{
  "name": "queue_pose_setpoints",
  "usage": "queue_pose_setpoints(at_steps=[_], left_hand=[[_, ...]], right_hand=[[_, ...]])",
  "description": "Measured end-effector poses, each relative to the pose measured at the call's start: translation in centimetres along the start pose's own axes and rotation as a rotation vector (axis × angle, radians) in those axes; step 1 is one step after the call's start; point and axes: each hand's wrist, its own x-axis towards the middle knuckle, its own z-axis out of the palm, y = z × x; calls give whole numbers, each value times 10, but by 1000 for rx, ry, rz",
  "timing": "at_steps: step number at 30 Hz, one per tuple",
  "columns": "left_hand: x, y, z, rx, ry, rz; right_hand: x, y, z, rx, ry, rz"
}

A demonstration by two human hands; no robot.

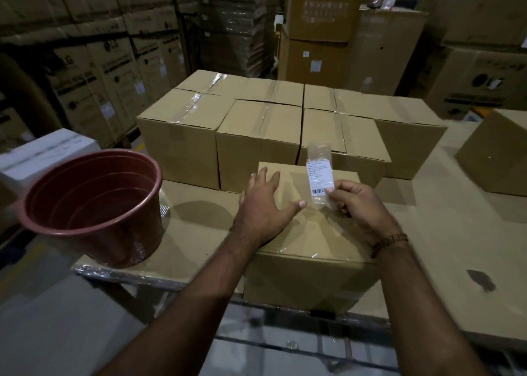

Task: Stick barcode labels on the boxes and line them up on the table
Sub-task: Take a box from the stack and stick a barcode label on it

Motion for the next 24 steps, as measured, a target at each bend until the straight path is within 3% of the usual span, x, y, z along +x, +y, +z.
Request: queue_pose_setpoints(at_steps=[5,12,17,24], left_hand=[[-18,-9,-33,320,74,96],[-29,-80,-118,597,44,13],[-35,-148,-200,446,22,-84],[-47,-258,-280,213,266,-144]], right_hand=[[-3,-11,24,-106,55,-13],[-11,-34,116,-173,48,-135],[-13,-45,203,-134,44,-164],[-14,-48,341,-139,-21,-94]])
